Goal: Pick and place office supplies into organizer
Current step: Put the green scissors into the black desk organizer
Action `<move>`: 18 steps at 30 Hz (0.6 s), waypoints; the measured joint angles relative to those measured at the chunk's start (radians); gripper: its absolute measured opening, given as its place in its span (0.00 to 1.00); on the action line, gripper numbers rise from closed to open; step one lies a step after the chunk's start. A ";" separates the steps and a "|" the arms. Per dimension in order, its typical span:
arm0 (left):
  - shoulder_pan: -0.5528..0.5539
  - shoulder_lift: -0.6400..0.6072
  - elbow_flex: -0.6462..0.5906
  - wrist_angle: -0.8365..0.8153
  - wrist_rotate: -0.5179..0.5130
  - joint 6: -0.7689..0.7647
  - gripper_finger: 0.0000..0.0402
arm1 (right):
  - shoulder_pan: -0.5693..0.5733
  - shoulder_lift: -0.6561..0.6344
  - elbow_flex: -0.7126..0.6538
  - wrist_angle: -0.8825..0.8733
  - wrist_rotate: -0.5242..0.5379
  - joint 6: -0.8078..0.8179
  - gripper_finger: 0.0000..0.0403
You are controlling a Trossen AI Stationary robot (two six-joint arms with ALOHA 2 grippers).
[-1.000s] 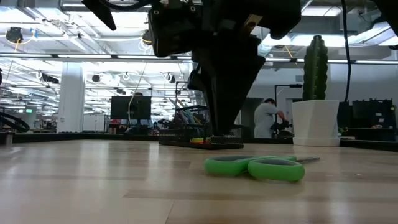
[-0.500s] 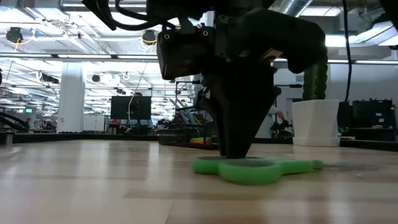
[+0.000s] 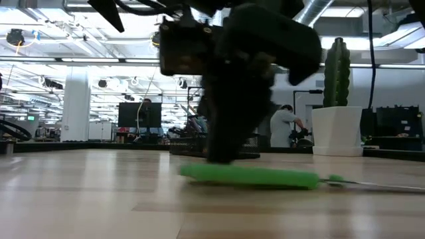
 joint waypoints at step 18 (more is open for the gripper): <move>0.000 -0.004 0.064 0.003 -0.056 -0.013 0.24 | -0.174 -0.104 -0.007 0.155 0.120 0.067 0.02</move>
